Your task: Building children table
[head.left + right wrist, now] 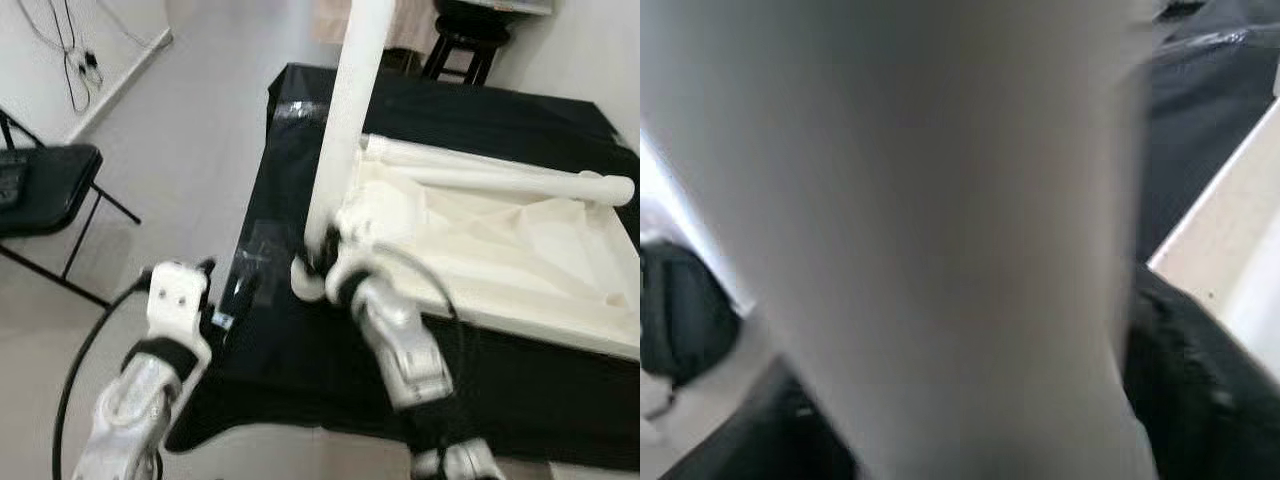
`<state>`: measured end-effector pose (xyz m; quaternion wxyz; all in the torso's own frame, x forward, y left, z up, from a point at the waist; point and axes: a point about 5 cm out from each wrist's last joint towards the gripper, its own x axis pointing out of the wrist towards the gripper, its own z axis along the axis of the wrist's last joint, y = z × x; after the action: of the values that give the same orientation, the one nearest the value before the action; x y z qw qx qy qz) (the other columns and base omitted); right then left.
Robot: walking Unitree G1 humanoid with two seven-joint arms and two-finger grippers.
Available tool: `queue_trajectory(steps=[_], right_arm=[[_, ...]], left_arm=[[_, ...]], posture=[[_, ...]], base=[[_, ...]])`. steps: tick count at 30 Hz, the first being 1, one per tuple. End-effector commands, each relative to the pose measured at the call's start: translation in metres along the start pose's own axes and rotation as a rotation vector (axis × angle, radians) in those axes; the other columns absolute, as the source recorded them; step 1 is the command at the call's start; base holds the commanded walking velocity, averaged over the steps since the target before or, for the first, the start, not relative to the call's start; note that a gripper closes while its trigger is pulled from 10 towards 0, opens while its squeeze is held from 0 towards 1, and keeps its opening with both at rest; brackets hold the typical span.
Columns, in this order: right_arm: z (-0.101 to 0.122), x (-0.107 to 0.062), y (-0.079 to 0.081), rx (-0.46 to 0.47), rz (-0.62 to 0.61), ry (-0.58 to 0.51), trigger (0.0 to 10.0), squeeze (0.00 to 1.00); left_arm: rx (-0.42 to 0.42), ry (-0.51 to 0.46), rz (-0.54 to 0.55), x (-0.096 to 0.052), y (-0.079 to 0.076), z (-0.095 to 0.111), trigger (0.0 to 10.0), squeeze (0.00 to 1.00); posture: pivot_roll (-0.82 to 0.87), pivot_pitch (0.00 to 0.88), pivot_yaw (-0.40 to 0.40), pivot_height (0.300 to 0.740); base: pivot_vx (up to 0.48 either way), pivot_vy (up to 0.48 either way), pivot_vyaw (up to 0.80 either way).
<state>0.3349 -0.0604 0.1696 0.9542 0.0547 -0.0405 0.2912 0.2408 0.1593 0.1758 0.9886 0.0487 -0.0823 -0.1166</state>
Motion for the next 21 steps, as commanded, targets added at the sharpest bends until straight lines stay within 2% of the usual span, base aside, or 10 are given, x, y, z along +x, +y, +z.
queue_trajectory(steps=[1, 2, 3, 4, 5, 7, 11, 16, 21], right_arm=[[0.010, -0.004, 0.000, 0.005, 0.000, -0.060, 10.0, 1.00], [0.012, -0.006, 0.002, 0.001, -0.010, -0.060, 10.0, 1.00], [0.013, -0.011, 0.002, -0.012, -0.006, -0.067, 10.0, 0.27], [0.013, -0.011, 0.002, -0.012, -0.006, -0.067, 10.0, 0.27], [0.014, -0.016, 0.002, -0.022, -0.009, -0.071, 10.0, 0.00], [0.013, -0.028, -0.001, -0.034, -0.015, -0.086, 10.0, 0.00], [0.012, -0.039, -0.007, -0.018, -0.043, -0.109, 10.0, 0.00], [0.010, -0.039, -0.010, -0.006, -0.007, -0.125, 10.0, 0.00], [0.010, -0.039, -0.016, -0.008, -0.028, -0.128, 10.0, 0.00]], left_arm=[[0.012, 0.015, 0.024, -0.003, -0.001, -0.007, 10.0, 0.00], [0.015, 0.017, 0.028, -0.004, -0.001, -0.007, 10.0, 0.00], [0.027, 0.027, 0.041, -0.005, -0.002, -0.011, 10.0, 0.00], [0.027, 0.027, 0.041, -0.005, -0.002, -0.011, 10.0, 0.00], [0.035, 0.036, 0.060, -0.007, -0.002, -0.014, 10.0, 0.00], [0.036, 0.048, 0.114, -0.010, 0.001, -0.019, 10.0, 0.00], [0.056, 0.061, 0.175, -0.013, 0.004, -0.024, 10.0, 0.00], [0.102, 0.059, 0.222, -0.013, 0.005, -0.028, 10.0, 0.00], [0.132, 0.048, 0.239, -0.012, 0.004, -0.028, 10.0, 0.00]], posture=[[0.14, 0.219, -0.064, 0.740], [0.14, 0.219, -0.064, 0.740], [0.14, 0.218, -0.064, 0.740], [0.14, 0.218, -0.064, 0.740], [0.13, 0.215, -0.062, 0.740], [0.13, 0.210, -0.059, 0.740], [0.13, 0.200, -0.051, 0.740], [0.13, 0.183, -0.044, 0.740], [0.14, 0.167, -0.060, 0.740]], base=[[0.000, 0.000, 0.00], [0.000, 0.000, 0.00], [0.000, 0.000, 0.00], [0.000, 0.000, 0.00], [0.000, 0.000, 0.00], [0.000, 0.000, 0.00], [0.000, 0.000, 0.00], [0.000, 0.000, 0.00], [0.000, 0.000, 0.00]])
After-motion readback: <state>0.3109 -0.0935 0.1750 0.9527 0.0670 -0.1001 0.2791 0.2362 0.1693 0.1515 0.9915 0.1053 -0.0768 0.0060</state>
